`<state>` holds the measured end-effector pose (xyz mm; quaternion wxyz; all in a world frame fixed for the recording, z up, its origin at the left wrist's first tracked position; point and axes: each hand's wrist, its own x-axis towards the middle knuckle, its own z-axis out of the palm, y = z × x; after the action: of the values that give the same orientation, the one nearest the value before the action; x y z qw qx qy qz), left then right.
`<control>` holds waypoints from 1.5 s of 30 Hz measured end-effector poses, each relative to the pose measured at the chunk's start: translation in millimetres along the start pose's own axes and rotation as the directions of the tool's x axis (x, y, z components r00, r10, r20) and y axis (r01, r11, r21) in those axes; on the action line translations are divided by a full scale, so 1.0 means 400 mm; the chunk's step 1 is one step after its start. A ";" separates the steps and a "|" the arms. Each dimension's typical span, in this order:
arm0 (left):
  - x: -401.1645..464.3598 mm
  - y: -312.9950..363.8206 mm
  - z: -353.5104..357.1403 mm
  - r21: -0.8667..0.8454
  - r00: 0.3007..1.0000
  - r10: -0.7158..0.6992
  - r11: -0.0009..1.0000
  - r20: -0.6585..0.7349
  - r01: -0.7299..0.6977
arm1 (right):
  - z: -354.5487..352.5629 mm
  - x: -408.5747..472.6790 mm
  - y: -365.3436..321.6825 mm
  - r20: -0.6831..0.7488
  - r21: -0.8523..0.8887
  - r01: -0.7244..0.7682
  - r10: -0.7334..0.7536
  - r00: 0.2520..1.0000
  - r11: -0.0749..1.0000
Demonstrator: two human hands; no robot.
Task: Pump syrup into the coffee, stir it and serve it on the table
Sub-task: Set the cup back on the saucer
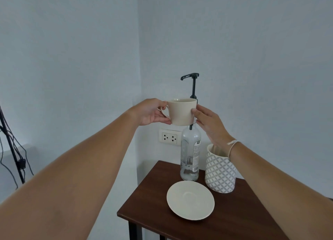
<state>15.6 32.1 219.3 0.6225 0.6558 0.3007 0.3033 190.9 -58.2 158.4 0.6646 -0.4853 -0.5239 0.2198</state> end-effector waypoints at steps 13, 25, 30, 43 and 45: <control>-0.054 -0.180 0.021 -0.050 0.992 -0.117 0.992 0.052 0.119 | -0.005 -0.150 0.136 -0.004 0.055 -0.095 0.095 0.995 0.994; -0.071 -0.394 0.049 -0.096 0.972 -0.200 0.973 0.125 0.212 | -0.010 -0.310 0.272 -0.040 0.092 -0.217 0.221 0.974 0.972; -0.081 -0.461 0.060 -0.097 0.962 -0.227 0.965 0.153 0.243 | -0.018 -0.358 0.318 -0.045 0.076 -0.262 0.266 0.963 0.962; -0.077 -0.531 0.080 -0.146 0.953 -0.257 0.949 0.160 0.281 | -0.044 -0.389 0.374 -0.031 0.068 -0.357 0.360 0.933 0.932; -0.074 -0.541 0.079 -0.149 0.951 -0.265 0.946 0.161 0.289 | -0.044 -0.389 0.377 -0.029 0.055 -0.362 0.364 0.931 0.931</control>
<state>17.5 -1.3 1.4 0.7323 0.5707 0.3187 0.1908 184.4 -124.8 -48.2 0.6341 -0.5618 -0.4067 0.3418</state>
